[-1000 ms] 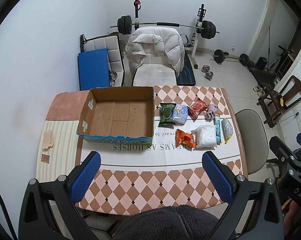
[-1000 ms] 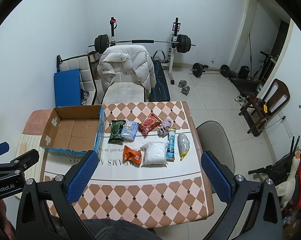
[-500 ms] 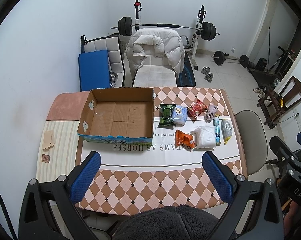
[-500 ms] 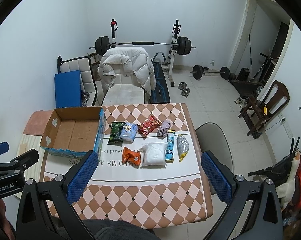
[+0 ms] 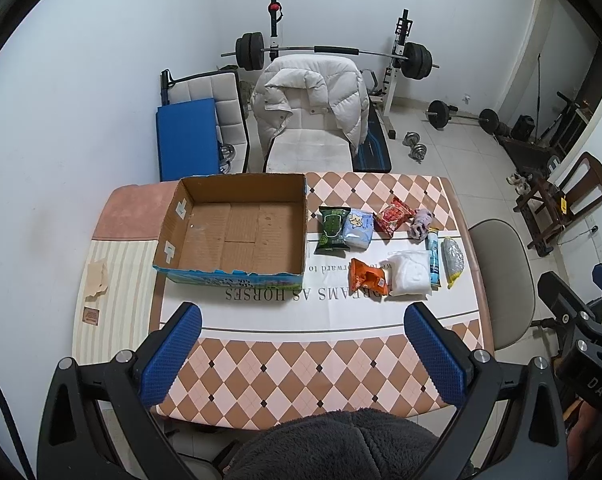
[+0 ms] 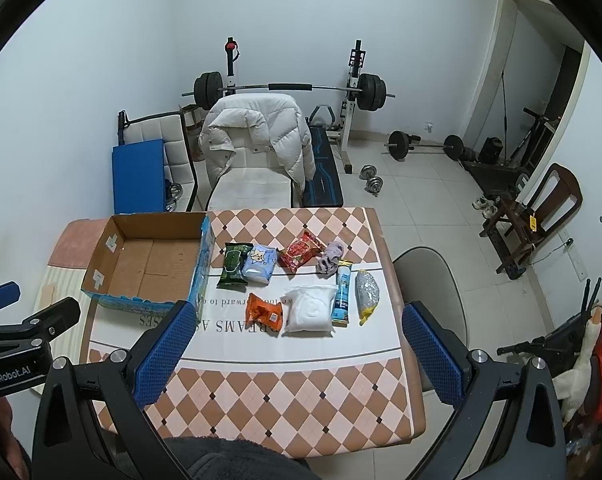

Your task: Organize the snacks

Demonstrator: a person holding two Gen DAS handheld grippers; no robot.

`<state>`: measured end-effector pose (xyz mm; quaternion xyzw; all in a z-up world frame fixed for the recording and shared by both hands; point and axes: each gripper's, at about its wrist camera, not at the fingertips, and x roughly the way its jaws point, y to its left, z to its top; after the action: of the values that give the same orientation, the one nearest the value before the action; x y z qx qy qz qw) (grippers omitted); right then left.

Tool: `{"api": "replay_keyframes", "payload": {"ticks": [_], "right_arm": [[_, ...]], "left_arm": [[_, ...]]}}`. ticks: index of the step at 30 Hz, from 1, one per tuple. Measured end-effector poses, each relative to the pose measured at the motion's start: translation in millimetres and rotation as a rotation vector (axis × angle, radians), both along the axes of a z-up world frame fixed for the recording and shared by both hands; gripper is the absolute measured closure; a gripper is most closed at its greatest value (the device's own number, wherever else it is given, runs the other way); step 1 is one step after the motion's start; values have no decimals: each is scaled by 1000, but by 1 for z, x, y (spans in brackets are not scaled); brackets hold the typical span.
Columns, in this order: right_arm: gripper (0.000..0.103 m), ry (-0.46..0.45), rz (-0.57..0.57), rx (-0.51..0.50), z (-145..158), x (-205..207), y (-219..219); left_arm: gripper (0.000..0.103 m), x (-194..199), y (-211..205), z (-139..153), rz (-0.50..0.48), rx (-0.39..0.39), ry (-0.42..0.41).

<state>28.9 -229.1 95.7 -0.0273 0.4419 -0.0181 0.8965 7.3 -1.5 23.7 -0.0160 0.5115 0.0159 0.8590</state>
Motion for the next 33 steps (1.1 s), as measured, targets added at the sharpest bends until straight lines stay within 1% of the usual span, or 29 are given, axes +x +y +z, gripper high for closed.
{"api": "replay_keyframes", "payload": {"ticks": [2,4,6,7,8,9,11,13,14,16,20,22,23,25,28,30,31,32,33], "right_arm": [[0,11,-7,17,-3,3,-3],[0,43,-18,61,-10,14,-11],[0,67,-35,101,-25,26,-23],[0,84,-43,113,-35,35,-29],[0,101,-47,120,-54,40,-38],[0,134,-59,120,-71,53,-45],[0,205,-72,128,-106,80,-55],[0,305,-77,140,-155,112,-66],[0,334,-78,139,-176,124,-70],[0,424,-71,123,-230,157,-78],[0,574,-72,112,-322,211,-82],[0,634,-66,121,-363,232,-82],[0,659,-65,116,-378,238,-79],[0,719,-68,100,-412,249,-76],[0,780,-66,83,-445,257,-70],[0,820,-57,58,-464,257,-68],[5,838,-53,68,-470,254,-70],[17,846,-53,95,-473,251,-73],[21,852,-54,118,-474,248,-76]], "left_arm": [[0,7,-1,0,-4,-8,2],[0,19,-4,-7,-10,-20,15],[0,31,-8,-22,-14,-25,42],[0,42,-10,-32,-17,-26,60],[0,52,-13,-43,-21,-23,81],[0,57,-16,-59,-24,-16,102],[0,83,-24,-90,-35,-3,164],[0,105,-31,-120,-42,5,213],[0,116,-35,-136,-44,15,239],[0,134,-45,-168,-57,26,288],[2,164,-62,-235,-80,34,398],[2,173,-69,-261,-80,44,445],[2,179,-72,-276,-78,42,476],[2,187,-75,-297,-67,53,511],[2,195,-79,-317,-66,69,542],[2,197,-79,-323,-67,63,556],[2,199,-81,-326,-73,60,560],[2,200,-84,-329,-85,61,562],[2,202,-89,-332,-99,63,563]]}}
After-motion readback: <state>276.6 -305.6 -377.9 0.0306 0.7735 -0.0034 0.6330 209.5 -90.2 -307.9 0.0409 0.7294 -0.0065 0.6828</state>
